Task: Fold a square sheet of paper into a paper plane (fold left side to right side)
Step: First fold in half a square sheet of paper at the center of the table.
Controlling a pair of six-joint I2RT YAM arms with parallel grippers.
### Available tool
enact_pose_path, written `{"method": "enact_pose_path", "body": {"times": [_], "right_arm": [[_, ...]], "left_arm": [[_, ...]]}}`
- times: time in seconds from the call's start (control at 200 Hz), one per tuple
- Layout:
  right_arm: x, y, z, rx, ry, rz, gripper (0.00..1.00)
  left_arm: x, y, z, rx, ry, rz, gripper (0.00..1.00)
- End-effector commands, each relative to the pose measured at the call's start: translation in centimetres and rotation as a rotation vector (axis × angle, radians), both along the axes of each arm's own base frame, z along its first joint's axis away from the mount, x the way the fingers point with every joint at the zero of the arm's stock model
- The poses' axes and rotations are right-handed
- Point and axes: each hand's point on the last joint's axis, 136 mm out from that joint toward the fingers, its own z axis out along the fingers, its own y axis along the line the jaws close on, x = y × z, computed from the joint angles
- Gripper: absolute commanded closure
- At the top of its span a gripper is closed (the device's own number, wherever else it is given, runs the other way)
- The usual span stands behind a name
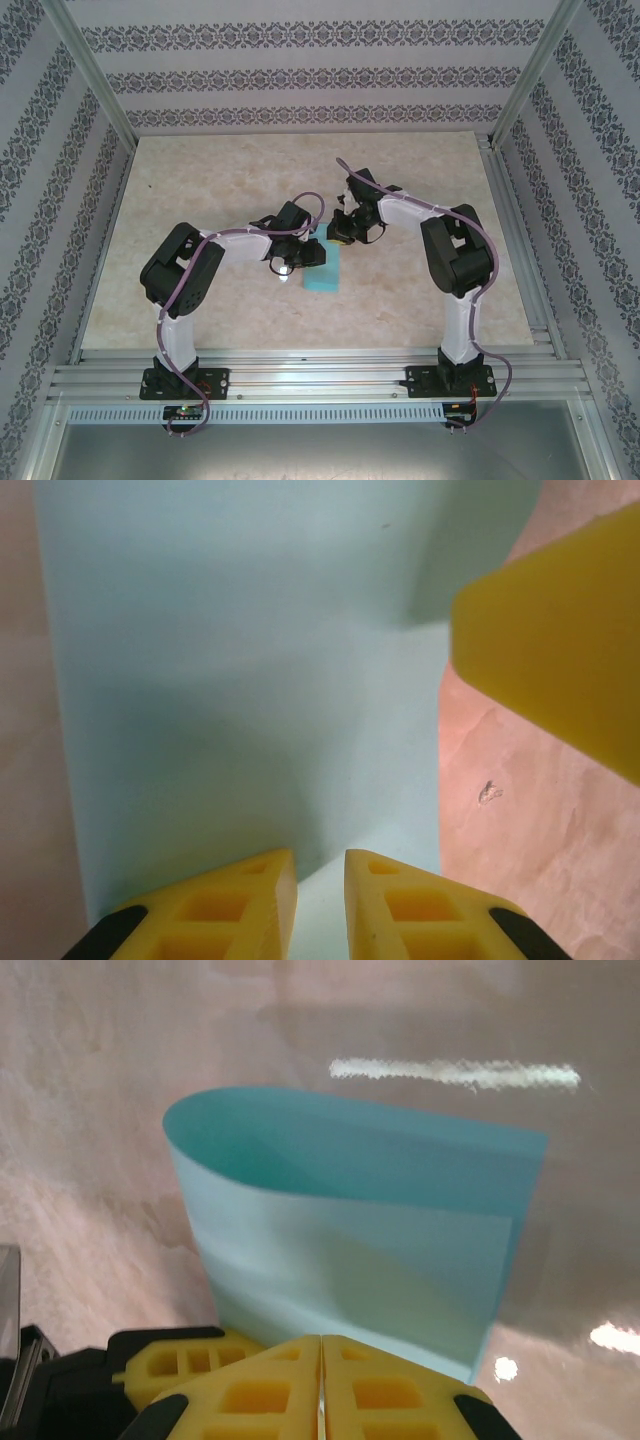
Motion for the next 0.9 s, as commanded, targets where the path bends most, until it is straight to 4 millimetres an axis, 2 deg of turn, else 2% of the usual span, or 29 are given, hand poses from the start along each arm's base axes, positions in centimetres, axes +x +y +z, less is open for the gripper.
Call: {"method": "enact_pose_path", "body": {"times": [0.0,0.18,0.43,0.6,0.894], "right_arm": [[1.1,1.7,0.3,0.043,-0.016,0.004,0.9],[1.0,1.6,-1.8,-0.006,0.017,0.011,0.9],[0.1,-0.4,-5.2,-0.163,0.068,0.02,0.91],[-0.2,-1.5,-6.1,-0.228,0.076,0.024,0.92],[-0.3,-1.8,-6.7,-0.252,0.086,0.024,0.92]], "left_arm": [[-2.4,2.1,-3.5,0.116,0.079,0.002,0.79],[-2.6,2.2,-3.6,0.118,0.081,-0.002,0.79],[-3.0,1.9,-3.0,0.091,0.072,-0.021,0.76],[-3.9,1.9,-2.5,0.062,0.072,-0.042,0.74],[-6.0,2.4,-2.0,0.022,0.081,-0.081,0.73]]}}
